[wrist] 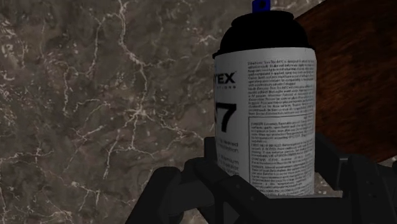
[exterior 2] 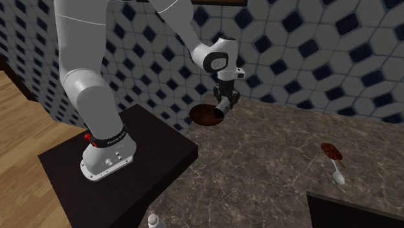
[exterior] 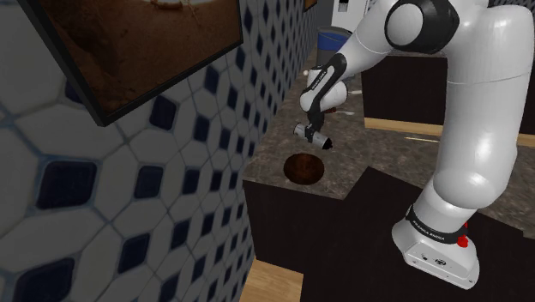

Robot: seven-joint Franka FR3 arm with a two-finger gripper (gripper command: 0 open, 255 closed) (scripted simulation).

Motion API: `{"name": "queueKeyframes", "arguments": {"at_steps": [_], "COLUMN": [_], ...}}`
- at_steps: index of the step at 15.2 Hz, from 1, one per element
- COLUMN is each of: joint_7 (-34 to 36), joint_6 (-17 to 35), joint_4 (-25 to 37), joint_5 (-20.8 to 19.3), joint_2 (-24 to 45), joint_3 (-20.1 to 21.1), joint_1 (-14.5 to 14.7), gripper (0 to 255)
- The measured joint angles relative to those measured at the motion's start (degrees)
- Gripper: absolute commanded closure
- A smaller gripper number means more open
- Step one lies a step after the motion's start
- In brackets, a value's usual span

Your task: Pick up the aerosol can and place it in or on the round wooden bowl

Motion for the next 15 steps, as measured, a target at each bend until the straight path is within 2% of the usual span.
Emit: {"name": "queueKeyframes", "arguments": {"at_steps": [8,15], "joint_7": [12.44,13.35], "joint_6": [2.69,7.46], "joint_4": [-9.99,-10.76], "joint_5": [-4.14,-2.94], "joint_2": [-7.01,-2.84], "joint_3": [0.73,1.95], "joint_1": [8.76,9.21], "gripper": [255,255]}}
